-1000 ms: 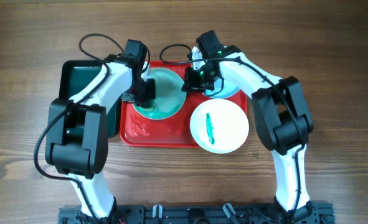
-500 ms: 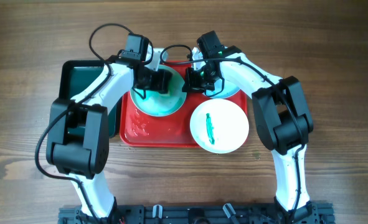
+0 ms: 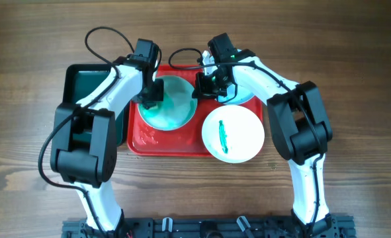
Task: Clean dirty plates on tray and stack at the side
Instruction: 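Scrub the left plate again with the sponge in the left gripper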
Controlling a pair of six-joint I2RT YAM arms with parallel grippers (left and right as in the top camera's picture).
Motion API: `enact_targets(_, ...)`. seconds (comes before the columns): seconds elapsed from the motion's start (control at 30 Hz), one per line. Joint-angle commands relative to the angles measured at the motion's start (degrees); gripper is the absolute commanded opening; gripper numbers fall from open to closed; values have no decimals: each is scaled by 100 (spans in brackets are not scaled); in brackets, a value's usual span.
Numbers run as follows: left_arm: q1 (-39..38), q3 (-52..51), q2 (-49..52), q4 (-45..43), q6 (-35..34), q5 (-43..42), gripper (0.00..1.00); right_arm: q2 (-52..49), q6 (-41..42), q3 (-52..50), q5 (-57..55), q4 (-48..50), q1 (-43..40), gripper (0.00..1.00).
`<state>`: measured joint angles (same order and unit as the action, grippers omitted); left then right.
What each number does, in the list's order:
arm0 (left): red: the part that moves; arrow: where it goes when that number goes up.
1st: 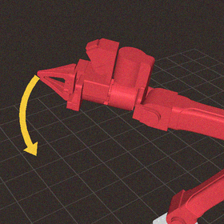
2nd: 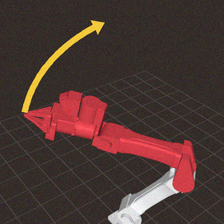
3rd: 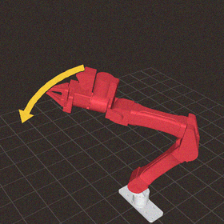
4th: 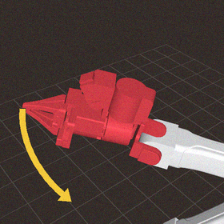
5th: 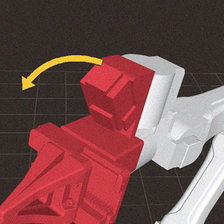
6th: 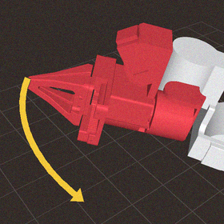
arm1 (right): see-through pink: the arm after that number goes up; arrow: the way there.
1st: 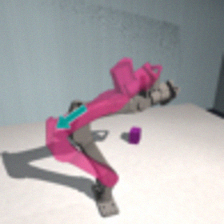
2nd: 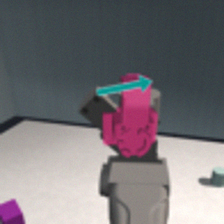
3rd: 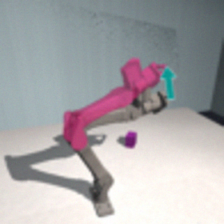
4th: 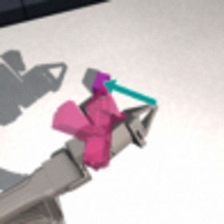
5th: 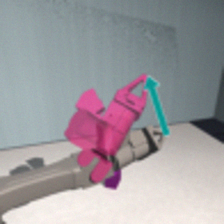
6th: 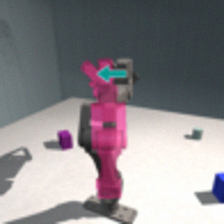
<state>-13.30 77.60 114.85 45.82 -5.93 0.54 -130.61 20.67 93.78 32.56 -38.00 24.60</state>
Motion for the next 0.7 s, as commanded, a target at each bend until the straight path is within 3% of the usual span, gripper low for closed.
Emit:
enact_targets(0.0,-4,-188,269,817,1438,-2490,4,-120,50,-81,-39,7,-7,4)
enact_targets(0.1,-9,-186,269,944,1762,-3209,4,-120,50,-81,-39,9,-7,4)
enact_targets(0.27,-9,-186,269,313,1703,-3259,4,-120,52,-81,-37,33,-2,4)
enact_targets(0.33,7,-186,269,-236,1211,-3014,4,-120,52,-81,-37,31,-2,4)
enact_targets(0.47,90,-92,269,-1193,-313,-1541,4,-120,76,-81,-39,31,-2,4)
enact_targets(0.57,343,581,234,-798,-503,-1132,4,-120,90,-81,-44,31,-2,4)
enact_targets(0.67,804,1895,160,479,-514,-1139,4,-70,175,-79,-170,26,-2,4)
